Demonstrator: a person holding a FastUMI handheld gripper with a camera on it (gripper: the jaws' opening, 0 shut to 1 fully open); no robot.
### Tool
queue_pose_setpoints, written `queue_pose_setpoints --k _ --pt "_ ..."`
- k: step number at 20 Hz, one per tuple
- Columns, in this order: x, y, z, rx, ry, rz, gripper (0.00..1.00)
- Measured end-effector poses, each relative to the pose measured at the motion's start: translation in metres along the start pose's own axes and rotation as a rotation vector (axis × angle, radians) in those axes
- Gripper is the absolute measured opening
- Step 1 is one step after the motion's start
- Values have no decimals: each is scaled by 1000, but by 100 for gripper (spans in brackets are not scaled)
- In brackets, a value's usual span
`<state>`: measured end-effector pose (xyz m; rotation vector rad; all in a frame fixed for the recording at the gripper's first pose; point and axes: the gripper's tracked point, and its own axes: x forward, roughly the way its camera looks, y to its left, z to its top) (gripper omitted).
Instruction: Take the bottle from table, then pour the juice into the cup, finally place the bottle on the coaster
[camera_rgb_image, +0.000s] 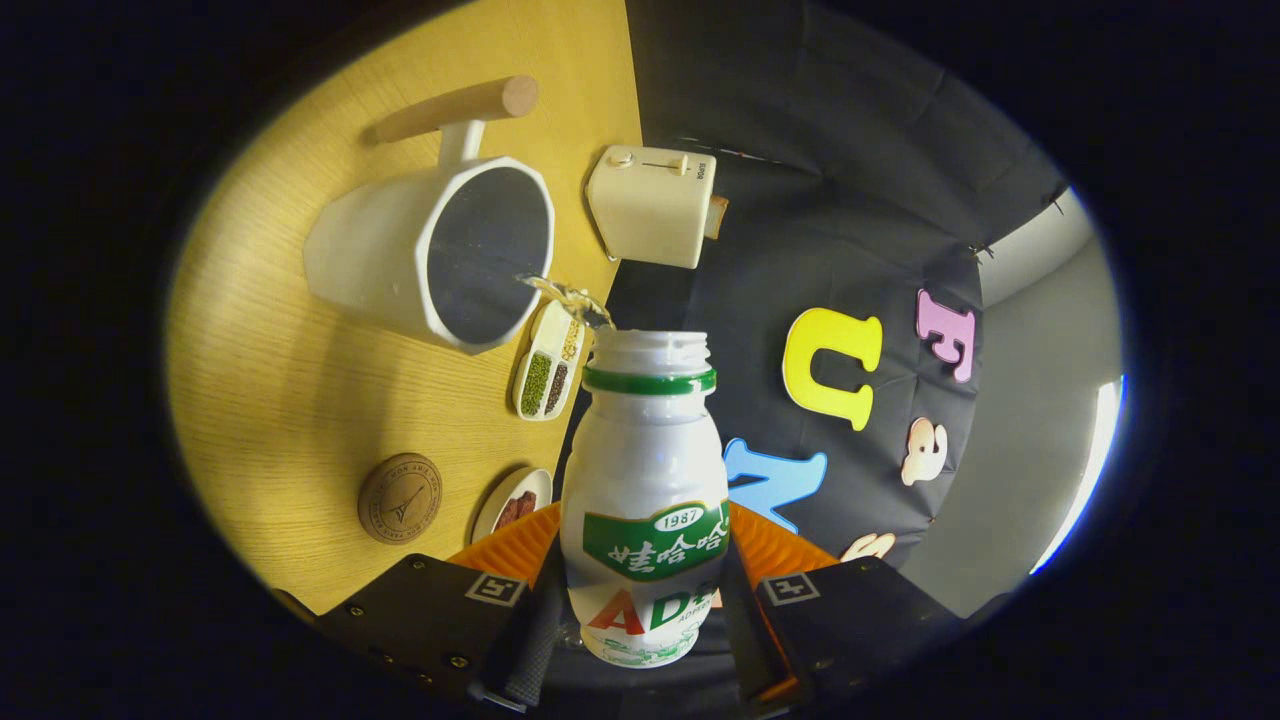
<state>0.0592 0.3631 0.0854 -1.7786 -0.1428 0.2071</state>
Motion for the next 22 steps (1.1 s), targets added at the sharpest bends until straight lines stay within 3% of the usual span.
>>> queue_pose_setpoints --k 22 --pt "-1 -4 5 -64 -2 -7 70"
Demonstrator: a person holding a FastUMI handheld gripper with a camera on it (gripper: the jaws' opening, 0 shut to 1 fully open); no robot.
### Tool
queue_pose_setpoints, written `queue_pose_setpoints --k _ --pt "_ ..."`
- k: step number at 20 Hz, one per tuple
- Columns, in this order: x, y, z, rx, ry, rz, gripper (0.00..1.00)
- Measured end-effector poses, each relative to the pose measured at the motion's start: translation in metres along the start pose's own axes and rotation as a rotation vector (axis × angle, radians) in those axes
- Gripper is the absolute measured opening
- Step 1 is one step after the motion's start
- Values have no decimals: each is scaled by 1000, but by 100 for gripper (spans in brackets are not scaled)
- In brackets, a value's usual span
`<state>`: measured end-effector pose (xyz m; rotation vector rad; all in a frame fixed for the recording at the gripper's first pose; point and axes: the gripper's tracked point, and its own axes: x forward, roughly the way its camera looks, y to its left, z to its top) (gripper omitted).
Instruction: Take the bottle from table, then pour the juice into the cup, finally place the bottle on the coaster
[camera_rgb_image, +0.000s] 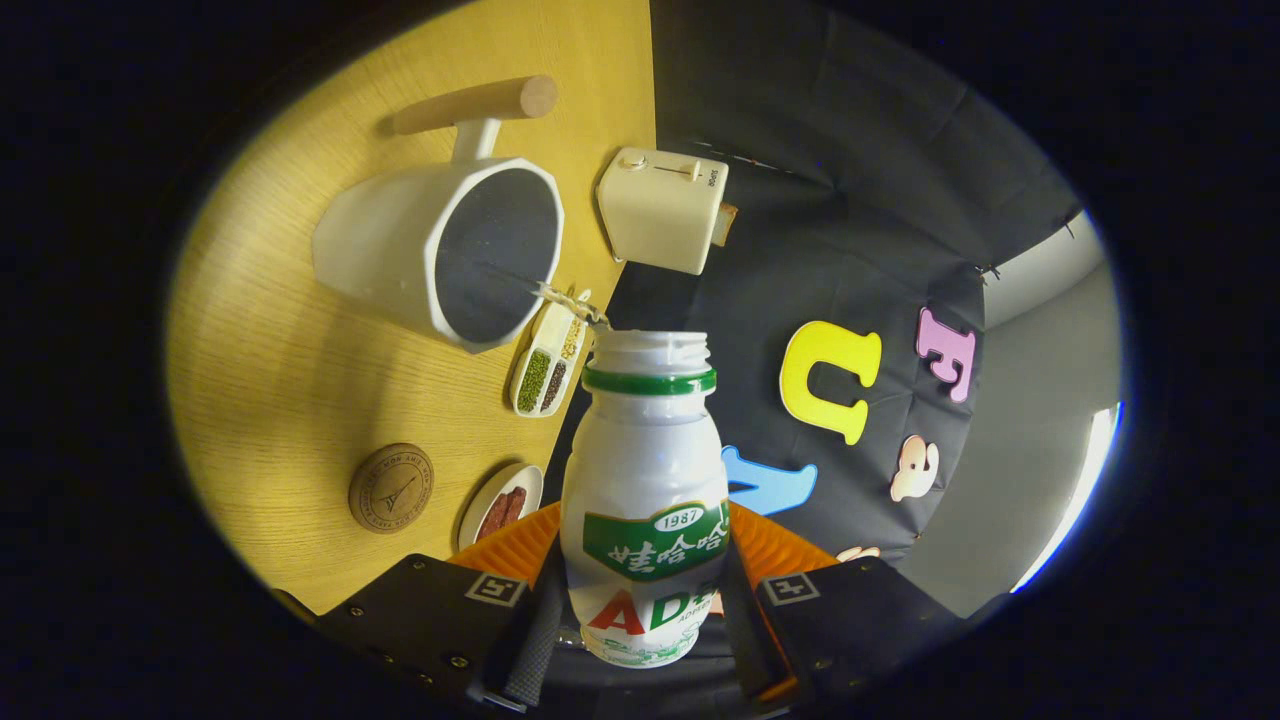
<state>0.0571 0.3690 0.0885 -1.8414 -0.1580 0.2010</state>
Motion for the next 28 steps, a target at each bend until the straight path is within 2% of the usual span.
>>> queue_pose_setpoints --k 28 --pt "0 1 7 -100 -6 1 70"
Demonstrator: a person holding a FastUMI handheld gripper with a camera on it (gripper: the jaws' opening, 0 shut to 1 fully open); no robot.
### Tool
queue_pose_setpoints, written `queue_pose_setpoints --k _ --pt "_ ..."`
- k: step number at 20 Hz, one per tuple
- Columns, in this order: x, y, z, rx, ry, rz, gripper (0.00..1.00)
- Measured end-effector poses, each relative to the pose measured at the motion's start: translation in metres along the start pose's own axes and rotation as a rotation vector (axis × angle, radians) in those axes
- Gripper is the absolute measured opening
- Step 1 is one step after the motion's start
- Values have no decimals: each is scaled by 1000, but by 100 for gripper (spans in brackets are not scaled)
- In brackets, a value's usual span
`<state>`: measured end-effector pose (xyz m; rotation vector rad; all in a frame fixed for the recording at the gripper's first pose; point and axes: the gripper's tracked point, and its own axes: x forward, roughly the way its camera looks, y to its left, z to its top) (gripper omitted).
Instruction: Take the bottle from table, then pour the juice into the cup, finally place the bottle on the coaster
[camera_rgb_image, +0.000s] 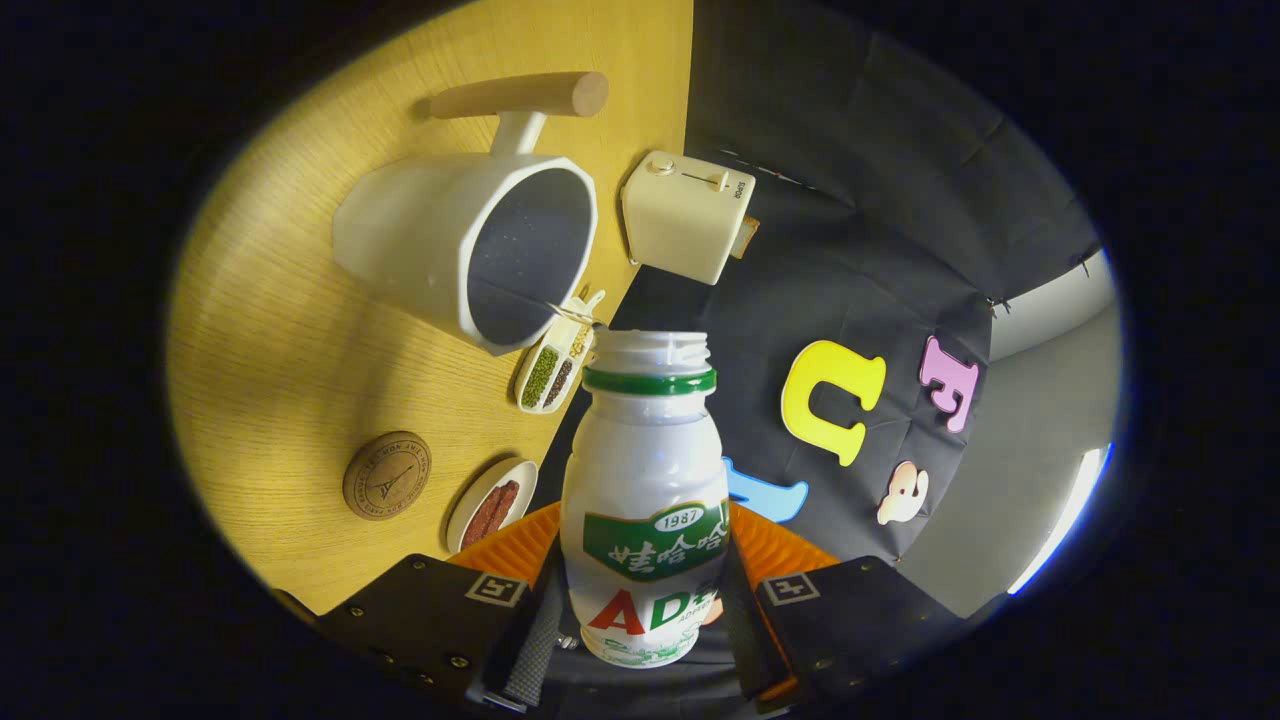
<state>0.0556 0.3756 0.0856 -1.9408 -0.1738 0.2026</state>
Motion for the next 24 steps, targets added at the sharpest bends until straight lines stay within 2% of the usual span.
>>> queue_pose_setpoints --k 24 --pt "-3 11 8 -52 -6 28 70"
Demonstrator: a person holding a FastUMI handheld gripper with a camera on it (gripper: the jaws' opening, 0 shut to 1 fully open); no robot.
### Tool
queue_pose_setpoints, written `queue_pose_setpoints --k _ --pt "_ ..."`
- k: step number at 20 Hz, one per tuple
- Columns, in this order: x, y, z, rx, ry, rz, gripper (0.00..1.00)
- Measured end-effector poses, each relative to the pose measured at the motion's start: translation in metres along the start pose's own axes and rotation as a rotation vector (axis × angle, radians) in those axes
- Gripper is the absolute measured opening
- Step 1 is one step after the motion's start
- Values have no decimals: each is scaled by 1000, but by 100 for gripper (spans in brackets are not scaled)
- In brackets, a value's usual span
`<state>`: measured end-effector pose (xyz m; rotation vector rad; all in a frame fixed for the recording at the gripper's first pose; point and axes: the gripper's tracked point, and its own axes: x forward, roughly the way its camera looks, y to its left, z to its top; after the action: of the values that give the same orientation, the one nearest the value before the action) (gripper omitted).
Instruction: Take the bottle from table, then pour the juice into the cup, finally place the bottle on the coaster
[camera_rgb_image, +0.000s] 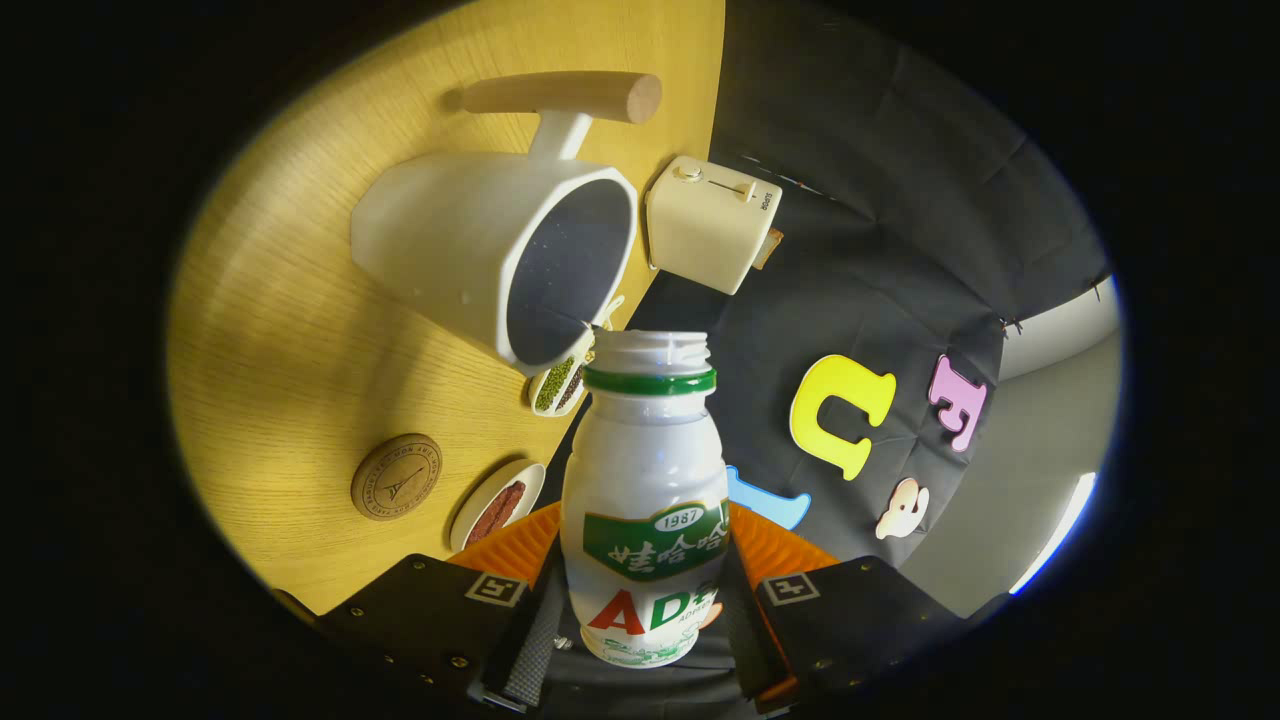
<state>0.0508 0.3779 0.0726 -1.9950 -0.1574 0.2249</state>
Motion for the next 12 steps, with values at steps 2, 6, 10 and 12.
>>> queue_pose_setpoints --k 2,6,10,12 --pt "-1 -1 1 4 -1 -5 70" --pt "0 -2 1 12 -1 -6 70" --pt "0 -5 1 9 -4 -15 70" --pt "1 -7 3 13 -6 -18 71"
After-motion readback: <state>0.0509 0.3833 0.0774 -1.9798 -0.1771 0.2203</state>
